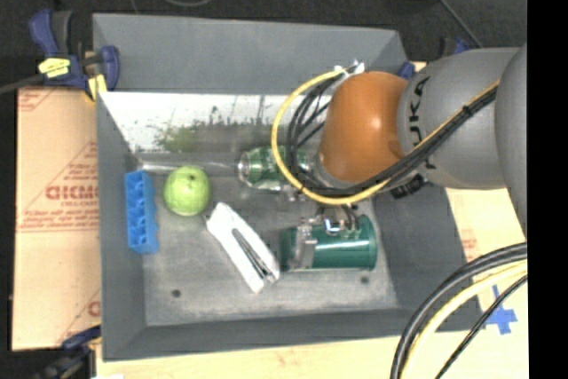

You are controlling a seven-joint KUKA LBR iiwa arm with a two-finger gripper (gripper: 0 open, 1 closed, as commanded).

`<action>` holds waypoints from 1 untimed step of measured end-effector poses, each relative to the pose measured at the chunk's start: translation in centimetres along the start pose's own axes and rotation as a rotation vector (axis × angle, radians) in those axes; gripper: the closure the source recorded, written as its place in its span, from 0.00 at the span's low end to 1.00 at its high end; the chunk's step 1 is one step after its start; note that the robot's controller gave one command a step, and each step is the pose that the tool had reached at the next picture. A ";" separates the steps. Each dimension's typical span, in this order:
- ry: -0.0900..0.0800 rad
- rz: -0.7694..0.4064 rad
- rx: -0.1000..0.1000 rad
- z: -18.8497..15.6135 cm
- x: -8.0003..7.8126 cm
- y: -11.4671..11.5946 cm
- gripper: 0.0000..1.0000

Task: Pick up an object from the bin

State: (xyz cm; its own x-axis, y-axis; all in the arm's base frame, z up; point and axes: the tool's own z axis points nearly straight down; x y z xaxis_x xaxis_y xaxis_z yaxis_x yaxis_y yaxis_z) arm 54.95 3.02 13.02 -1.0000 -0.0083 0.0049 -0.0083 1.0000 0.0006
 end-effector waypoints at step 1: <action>-0.008 0.001 0.000 -0.5 -0.2 0.0 0.00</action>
Offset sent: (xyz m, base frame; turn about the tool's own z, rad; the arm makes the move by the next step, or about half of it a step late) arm 0.0030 -0.0969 -0.0602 -0.1529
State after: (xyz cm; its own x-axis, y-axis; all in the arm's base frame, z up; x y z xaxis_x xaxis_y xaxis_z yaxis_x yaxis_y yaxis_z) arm 55.13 3.02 13.48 -1.0000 -0.0078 -0.0029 -0.0078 1.0000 0.0009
